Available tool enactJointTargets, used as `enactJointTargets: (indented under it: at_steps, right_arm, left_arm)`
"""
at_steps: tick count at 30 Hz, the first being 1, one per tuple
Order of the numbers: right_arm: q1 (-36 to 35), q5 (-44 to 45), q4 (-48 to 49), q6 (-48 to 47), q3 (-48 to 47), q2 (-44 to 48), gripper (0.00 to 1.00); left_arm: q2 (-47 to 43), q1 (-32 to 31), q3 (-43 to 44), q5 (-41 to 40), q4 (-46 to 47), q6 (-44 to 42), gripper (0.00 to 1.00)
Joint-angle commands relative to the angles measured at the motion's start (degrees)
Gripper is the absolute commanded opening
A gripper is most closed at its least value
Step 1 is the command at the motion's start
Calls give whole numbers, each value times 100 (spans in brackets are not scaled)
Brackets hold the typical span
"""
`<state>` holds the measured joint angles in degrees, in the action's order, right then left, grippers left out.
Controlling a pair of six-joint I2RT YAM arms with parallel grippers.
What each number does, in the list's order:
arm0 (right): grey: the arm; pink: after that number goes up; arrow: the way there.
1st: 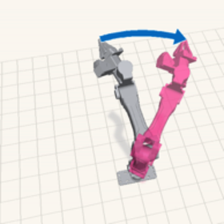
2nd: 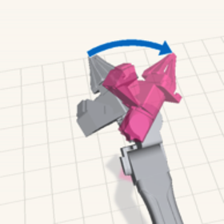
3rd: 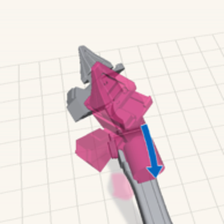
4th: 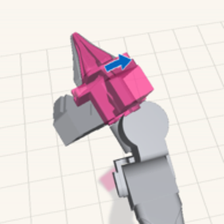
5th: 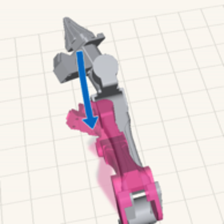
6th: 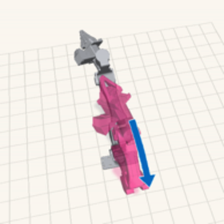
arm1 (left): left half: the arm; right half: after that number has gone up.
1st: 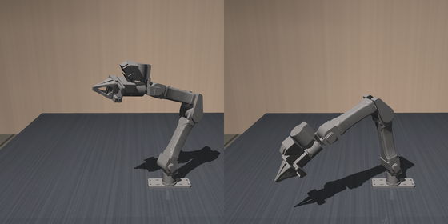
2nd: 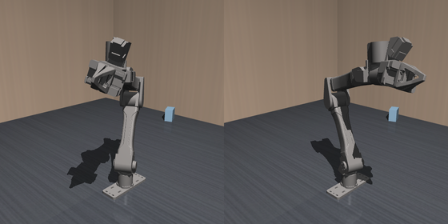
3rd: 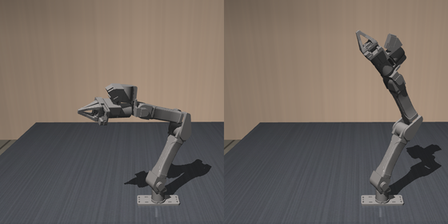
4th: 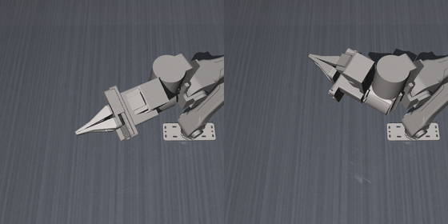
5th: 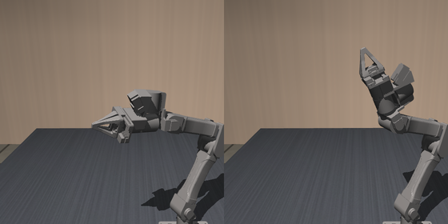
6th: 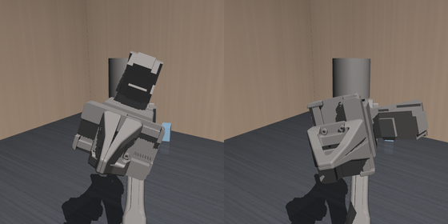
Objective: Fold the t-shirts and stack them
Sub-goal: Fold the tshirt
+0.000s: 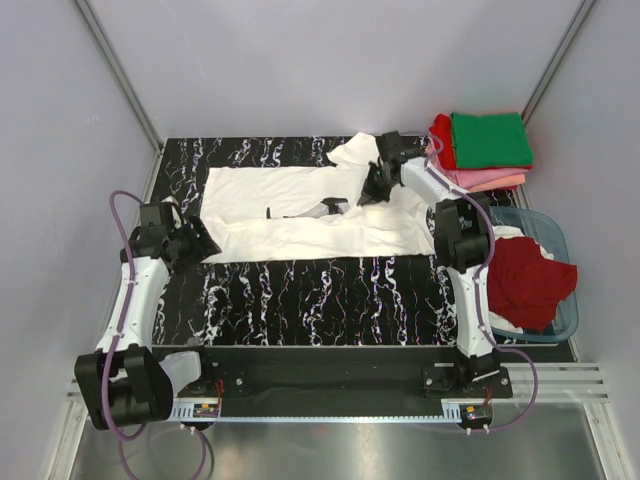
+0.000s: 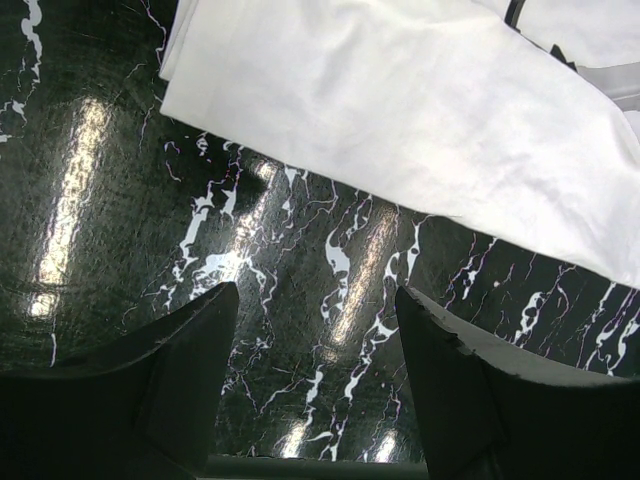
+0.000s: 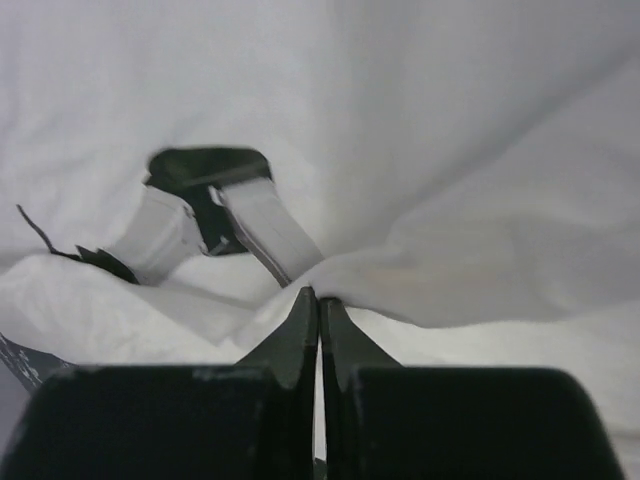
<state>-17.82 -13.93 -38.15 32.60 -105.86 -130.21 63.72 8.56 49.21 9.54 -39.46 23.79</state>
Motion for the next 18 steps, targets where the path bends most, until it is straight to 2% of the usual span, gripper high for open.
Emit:
enactJointTargets:
  at_steps: [1, 2, 3, 4, 5, 6, 7, 10, 14, 16, 18]
  right_arm:
    - [25, 154, -707, -271, -1652, -714, 0]
    - [33, 85, -903, -306, -2605, -1212, 7]
    - [25, -3, -1052, -368, -3050, -1461, 20]
    - [25, -117, -1280, -386, -3472, -1681, 46]
    - [33, -153, -1430, -395, -4155, -2048, 76]
    - [25, -162, -1545, -438, -4405, -2174, 82]
    - [25, -197, -1598, -482, -4521, -2210, 85]
    - [33, -66, -1285, -605, -3962, -1790, 87]
    - [95, 600, -554, -658, -1752, -98, 88]
    - [183, 821, -335, -580, -1045, 494, 89]
    - [227, 1137, -211, -431, 53, 1390, 89]
  left_arm:
    - [-89, -21, -17, 144, 176, -76, 69]
    - [-80, -12, -17, 145, 167, -76, 69]
    - [-62, -21, -8, 153, 176, -85, 69]
    - [-36, -21, -8, 153, 176, -85, 69]
    - [-27, -21, -8, 145, 176, -85, 69]
    - [-18, -21, -8, 145, 167, -85, 69]
    - [0, -21, -8, 136, 158, -85, 69]
    - [52, -29, 1, 4, 115, -68, 69]
    - [298, 49, 71, -479, -44, 90, 69]
    - [438, 163, 62, -427, -27, 134, 69]
    - [570, 427, -77, -216, 113, 248, 70]
